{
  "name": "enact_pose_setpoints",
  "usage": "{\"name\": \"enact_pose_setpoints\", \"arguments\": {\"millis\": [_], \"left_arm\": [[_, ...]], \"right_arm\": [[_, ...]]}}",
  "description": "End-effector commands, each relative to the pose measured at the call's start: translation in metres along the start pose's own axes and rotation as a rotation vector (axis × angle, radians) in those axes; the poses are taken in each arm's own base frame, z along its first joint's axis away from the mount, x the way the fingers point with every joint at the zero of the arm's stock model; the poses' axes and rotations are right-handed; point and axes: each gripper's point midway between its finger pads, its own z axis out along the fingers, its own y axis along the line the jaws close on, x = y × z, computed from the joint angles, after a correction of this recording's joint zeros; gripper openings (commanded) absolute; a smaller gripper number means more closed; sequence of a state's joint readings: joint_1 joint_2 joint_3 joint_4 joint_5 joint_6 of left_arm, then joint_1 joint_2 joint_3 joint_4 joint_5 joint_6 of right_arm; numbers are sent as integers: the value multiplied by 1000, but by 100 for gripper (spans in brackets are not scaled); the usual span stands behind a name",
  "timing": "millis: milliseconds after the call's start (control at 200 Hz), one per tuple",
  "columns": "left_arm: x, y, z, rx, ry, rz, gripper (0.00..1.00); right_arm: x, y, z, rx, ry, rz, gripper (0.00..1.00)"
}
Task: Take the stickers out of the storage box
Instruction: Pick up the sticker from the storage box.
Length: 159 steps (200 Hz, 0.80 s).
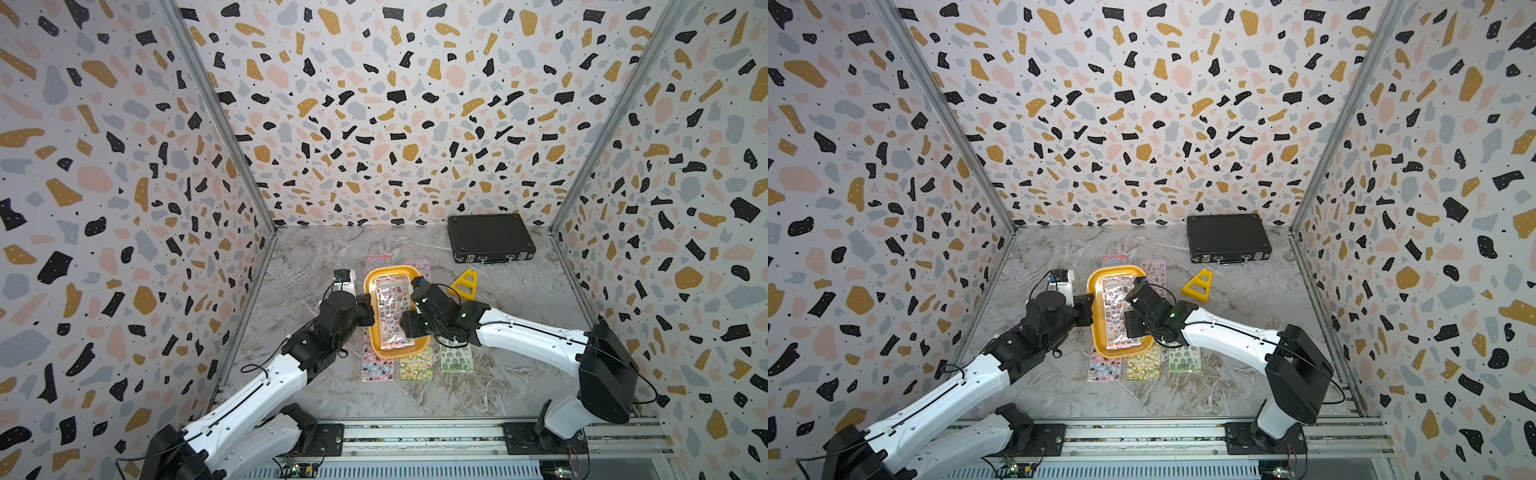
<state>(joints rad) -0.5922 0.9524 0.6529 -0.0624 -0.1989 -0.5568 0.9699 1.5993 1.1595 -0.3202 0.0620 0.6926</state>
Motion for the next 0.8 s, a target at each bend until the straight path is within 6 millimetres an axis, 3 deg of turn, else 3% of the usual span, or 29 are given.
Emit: {"name": "enact_pose_setpoints", "arguments": {"millis": [0,426,791], "left_arm": [[-32,-21,-9,81,-106,-20,0],[-35,-22,-14,96,-125,-28,0],[-36,-22,-15,97,-127,-30,0]], "right_arm": [[-13,-3,-4,49,-32,-12,57],[-9,2,18,46,9,-1,59],[-8,18,16,-62,19,14,55]]}}
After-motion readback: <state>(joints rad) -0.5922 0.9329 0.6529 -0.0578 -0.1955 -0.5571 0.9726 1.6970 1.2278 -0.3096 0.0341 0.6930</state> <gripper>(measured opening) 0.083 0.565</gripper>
